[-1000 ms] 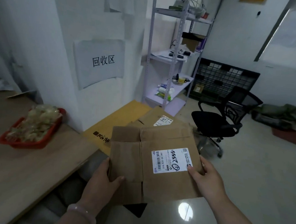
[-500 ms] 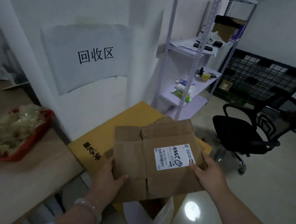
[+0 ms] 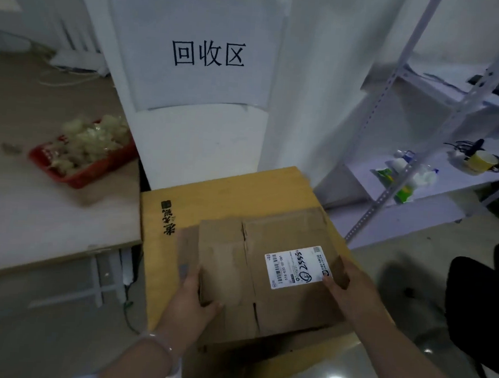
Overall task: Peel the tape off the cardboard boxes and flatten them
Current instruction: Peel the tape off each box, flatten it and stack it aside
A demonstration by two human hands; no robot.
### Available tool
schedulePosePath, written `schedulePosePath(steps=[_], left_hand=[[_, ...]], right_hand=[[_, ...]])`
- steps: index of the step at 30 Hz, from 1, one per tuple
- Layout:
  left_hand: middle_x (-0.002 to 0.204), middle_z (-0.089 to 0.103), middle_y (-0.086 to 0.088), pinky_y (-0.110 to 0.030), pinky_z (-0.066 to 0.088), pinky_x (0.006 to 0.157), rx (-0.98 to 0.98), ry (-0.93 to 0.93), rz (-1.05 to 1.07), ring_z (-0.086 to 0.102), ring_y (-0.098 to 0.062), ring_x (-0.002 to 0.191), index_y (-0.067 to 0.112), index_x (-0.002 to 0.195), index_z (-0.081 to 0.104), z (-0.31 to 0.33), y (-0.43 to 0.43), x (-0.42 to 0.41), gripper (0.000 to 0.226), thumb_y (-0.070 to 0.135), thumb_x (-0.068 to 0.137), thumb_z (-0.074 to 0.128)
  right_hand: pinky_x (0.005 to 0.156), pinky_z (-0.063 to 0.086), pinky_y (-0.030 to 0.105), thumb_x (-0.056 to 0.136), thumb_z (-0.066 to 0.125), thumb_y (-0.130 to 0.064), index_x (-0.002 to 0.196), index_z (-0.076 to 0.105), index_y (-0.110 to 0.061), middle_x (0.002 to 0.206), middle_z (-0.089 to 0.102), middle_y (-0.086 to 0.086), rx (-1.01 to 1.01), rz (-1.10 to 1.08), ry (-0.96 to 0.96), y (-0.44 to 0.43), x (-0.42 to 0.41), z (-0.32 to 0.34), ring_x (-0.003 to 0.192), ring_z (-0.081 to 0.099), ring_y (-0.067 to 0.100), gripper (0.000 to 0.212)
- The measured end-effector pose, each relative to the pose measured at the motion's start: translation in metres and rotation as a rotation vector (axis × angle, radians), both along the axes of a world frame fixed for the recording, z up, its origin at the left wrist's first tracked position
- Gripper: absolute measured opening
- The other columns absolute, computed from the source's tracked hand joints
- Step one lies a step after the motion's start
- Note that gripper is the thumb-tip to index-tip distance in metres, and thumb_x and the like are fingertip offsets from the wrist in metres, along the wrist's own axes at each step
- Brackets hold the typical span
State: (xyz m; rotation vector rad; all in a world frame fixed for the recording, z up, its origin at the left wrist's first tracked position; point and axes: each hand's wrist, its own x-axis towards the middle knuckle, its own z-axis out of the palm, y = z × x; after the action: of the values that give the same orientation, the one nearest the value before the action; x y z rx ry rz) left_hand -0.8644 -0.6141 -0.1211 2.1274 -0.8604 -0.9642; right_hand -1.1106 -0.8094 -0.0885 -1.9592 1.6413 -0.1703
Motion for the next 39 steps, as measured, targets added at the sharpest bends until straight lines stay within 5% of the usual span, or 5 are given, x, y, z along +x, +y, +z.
schedulePosePath(steps=[6, 9, 13, 17, 39], left_hand=[[0.136, 0.044, 0.014, -0.025, 0.045, 0.098, 0.118, -0.167, -0.064, 0.05, -0.008, 0.119, 0.04, 0.142, 0.029, 0.006, 0.018, -0.007, 0.072, 0.044, 0.08, 0.066], [0.143, 0.04, 0.01, -0.026, 0.04, 0.102, 0.116, -0.372, -0.062, 0.044, -0.011, 0.125, 0.031, 0.145, 0.031, 0.021, 0.032, 0.0, 0.06, 0.043, 0.091, 0.055], [0.147, 0.039, 0.01, -0.032, 0.034, 0.108, 0.112, -0.746, -0.003, 0.039, -0.014, 0.132, 0.031, 0.145, 0.033, 0.051, 0.06, 0.024, 0.059, 0.053, 0.091, 0.044], [0.137, 0.053, 0.004, -0.041, 0.04, 0.102, 0.106, -0.963, 0.097, 0.049, -0.021, 0.126, 0.026, 0.133, 0.052, 0.077, 0.105, 0.063, 0.061, 0.056, 0.082, 0.041], [0.135, 0.055, 0.001, -0.048, 0.038, 0.104, 0.172, -1.192, 0.574, 0.049, -0.022, 0.126, 0.025, 0.134, 0.052, 0.148, 0.46, 0.299, 0.061, 0.054, 0.081, 0.042]], right_hand=[[0.082, 0.048, 0.036, 0.083, 0.058, -0.044, 0.124, 0.051, -0.024, 0.12, 0.056, 0.0, -0.093, 0.276, 0.099, -0.013, 0.015, -0.013, 0.105, 0.055, 0.022, 0.047], [0.096, 0.045, 0.036, 0.088, 0.055, -0.051, 0.144, 0.034, -0.026, 0.143, 0.042, -0.005, -0.056, 0.432, 0.004, 0.0, 0.051, -0.003, 0.126, 0.045, 0.02, 0.065], [0.118, 0.013, 0.034, 0.091, 0.041, -0.059, 0.151, 0.013, -0.032, 0.159, 0.01, -0.009, -0.147, 0.745, -0.049, 0.044, 0.114, 0.016, 0.146, 0.004, 0.012, 0.071], [0.118, -0.005, 0.033, 0.088, 0.025, -0.068, 0.151, 0.001, -0.034, 0.158, -0.002, -0.013, -0.38, 0.991, 0.005, 0.101, 0.17, 0.042, 0.145, -0.008, 0.009, 0.075], [0.115, -0.016, 0.032, 0.082, 0.014, -0.07, 0.148, -0.012, -0.038, 0.158, -0.015, -0.01, -0.647, 1.346, -0.206, 0.449, 0.506, 0.118, 0.143, -0.02, 0.01, 0.078]])
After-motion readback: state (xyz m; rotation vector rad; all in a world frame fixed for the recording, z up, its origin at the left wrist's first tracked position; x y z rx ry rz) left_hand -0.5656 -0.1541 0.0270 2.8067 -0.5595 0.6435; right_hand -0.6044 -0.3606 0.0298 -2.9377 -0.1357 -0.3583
